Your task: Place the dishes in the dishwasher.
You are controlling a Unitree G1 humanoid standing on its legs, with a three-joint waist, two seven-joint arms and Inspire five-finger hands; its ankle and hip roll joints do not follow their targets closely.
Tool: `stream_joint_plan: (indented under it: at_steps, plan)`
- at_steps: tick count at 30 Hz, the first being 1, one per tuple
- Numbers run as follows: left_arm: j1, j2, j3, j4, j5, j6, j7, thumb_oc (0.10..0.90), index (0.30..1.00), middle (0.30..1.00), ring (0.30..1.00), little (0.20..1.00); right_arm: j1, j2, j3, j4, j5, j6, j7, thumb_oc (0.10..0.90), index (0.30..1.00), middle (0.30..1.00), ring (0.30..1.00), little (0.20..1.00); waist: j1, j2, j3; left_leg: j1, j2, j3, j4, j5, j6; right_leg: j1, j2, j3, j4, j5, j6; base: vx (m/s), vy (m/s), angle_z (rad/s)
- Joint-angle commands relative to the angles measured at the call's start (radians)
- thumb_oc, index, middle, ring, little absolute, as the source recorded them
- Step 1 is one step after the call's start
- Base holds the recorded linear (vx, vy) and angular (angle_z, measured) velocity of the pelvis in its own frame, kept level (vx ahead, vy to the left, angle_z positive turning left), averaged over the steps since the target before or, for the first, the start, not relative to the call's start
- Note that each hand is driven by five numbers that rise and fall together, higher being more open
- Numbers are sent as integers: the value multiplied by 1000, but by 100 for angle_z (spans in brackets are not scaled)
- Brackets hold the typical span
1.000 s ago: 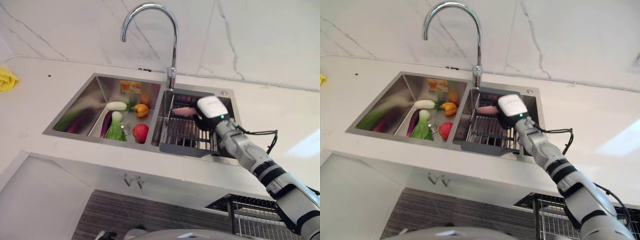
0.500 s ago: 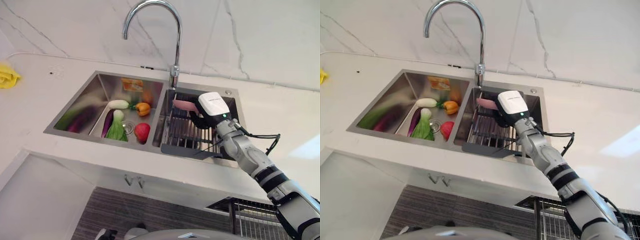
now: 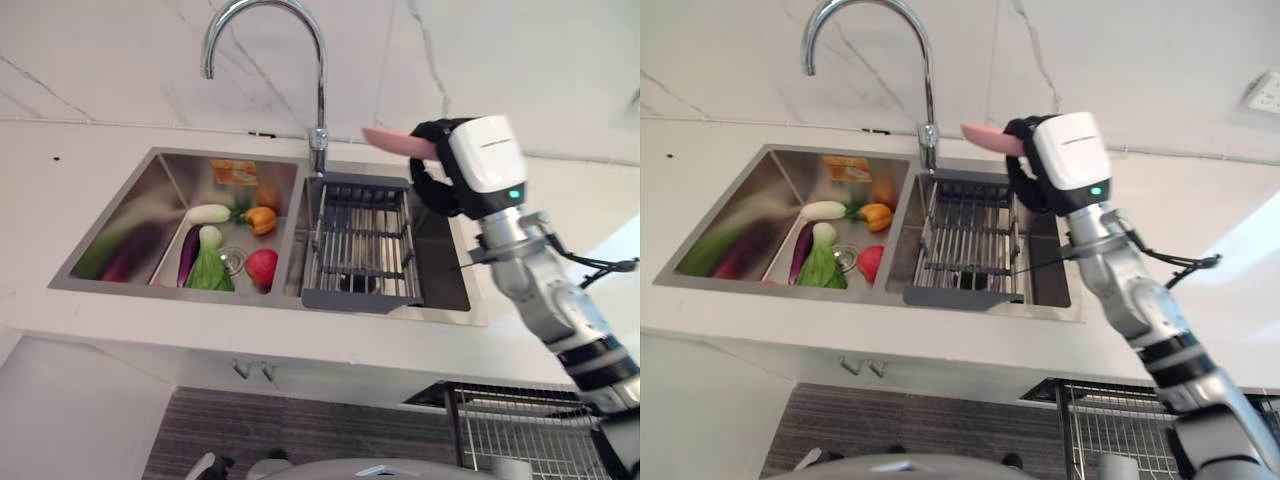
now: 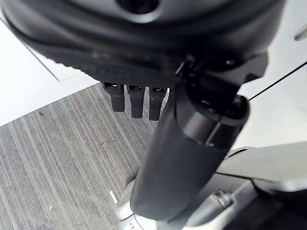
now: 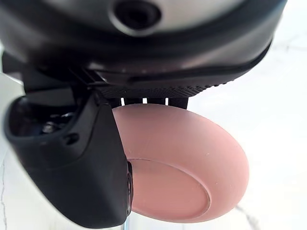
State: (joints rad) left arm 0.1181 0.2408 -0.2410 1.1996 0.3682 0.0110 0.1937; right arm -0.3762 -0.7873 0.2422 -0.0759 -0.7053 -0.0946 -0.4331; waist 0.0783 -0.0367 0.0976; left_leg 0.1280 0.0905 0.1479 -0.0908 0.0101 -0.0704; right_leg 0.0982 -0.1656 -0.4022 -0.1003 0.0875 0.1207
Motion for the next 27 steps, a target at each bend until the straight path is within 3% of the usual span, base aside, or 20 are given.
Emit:
stream_joint_plan:
  at_steps: [1,8,13,20,22,24,25,26,27]
  plan:
    - [-56,27,-32,57,51,4,26,800,900,900,900,900,-63,-51,-103,-109,10,-1,-101,400,300,300,300,300,4,-8,-40,14,5,4,4,-93,6,32,-31,6,13,-86,52,2,13,-32]
    - [-65,26,-36,44,75,8,13,800,900,900,900,900,70,-107,-285,-193,34,-1,-132,400,300,300,300,300,-34,-9,-45,24,1,7,4,-103,13,32,-31,26,19,-86,53,6,22,-10]
    - [-88,29,-47,2,76,-2,-2,800,900,900,900,900,208,-161,-496,-240,54,12,-169,400,300,300,300,300,-85,-9,-48,30,-17,10,4,-116,33,9,-48,65,57,-81,63,-1,67,-5]
    - [-114,26,-49,-8,68,-10,-17,800,900,900,900,900,349,-151,-700,-229,70,45,-211,400,300,300,300,300,-138,-6,-49,30,-54,21,4,-135,63,-35,-80,120,82,-59,82,-12,112,-10]
    - [-120,28,-48,-11,69,-13,-19,800,900,900,900,900,392,-132,-757,-232,72,52,-223,400,300,300,300,300,-157,-8,-28,21,-63,32,4,-133,73,-69,-94,134,99,-33,93,-118,109,-28]
    - [-129,37,-35,-11,66,-18,-17,800,900,900,900,900,399,-113,-776,-229,62,61,-231,400,300,300,300,300,-174,-18,9,-1,-71,70,4,-128,82,-140,-114,148,122,51,121,-194,64,-32]
    - [-130,38,-34,-11,66,-19,-17,800,900,900,900,900,397,-112,-776,-229,62,61,-231,400,300,300,300,300,-172,-22,8,-7,-74,74,4,-122,83,-147,-116,152,120,58,120,-150,17,-45]
    - [-133,45,-28,-11,64,-19,-16,800,900,900,900,900,391,-112,-771,-218,61,65,-234,400,300,300,300,300,-172,-22,21,-21,-64,112,4,-123,78,-177,-126,133,117,109,136,-222,5,-103]
    - [-138,61,-8,-6,70,-19,-17,800,900,900,900,900,392,-109,-764,-204,43,75,-228,400,300,300,300,300,-167,-18,30,-51,-30,168,4,-121,64,-204,-132,41,75,132,141,-269,-15,-146]
